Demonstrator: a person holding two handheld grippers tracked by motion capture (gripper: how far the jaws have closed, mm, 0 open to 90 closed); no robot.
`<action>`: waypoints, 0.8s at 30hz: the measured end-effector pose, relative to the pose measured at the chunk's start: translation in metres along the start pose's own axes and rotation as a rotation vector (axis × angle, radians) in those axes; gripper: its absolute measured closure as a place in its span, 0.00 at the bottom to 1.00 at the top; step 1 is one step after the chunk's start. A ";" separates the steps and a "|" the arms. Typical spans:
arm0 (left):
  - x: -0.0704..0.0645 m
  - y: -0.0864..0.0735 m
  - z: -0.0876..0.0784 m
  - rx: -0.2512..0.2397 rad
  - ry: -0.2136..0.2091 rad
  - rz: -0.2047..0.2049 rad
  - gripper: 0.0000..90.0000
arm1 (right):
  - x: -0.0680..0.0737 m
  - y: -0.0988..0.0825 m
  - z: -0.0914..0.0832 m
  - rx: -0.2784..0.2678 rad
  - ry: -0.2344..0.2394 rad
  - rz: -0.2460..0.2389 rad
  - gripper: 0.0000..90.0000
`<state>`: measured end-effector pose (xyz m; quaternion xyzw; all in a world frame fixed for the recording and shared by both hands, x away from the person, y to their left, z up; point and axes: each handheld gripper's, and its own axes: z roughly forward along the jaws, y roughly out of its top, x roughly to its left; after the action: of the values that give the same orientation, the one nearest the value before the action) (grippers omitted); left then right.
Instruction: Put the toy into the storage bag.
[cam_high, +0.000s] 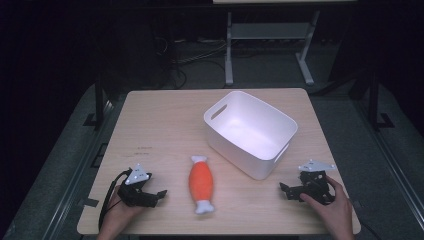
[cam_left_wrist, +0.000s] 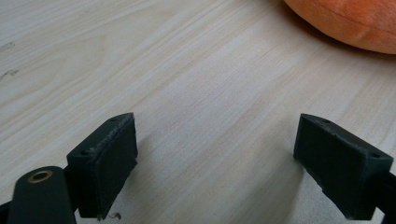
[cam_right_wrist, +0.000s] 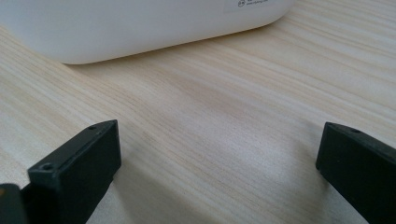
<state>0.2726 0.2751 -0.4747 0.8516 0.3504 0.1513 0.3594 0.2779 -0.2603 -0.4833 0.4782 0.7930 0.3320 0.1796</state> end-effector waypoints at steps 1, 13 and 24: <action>0.000 0.000 0.000 0.000 0.000 0.000 0.14 | 0.000 0.000 0.000 -0.001 0.000 -0.001 0.00; 0.000 0.003 -0.001 0.002 -0.014 0.010 0.20 | 0.000 0.000 0.000 0.000 0.000 -0.003 0.00; -0.006 0.016 -0.014 -0.030 -0.078 0.009 0.55 | 0.000 0.000 0.000 0.001 0.000 0.000 0.00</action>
<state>0.2690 0.2701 -0.4538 0.8528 0.3300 0.1246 0.3850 0.2780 -0.2603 -0.4832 0.4781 0.7932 0.3317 0.1794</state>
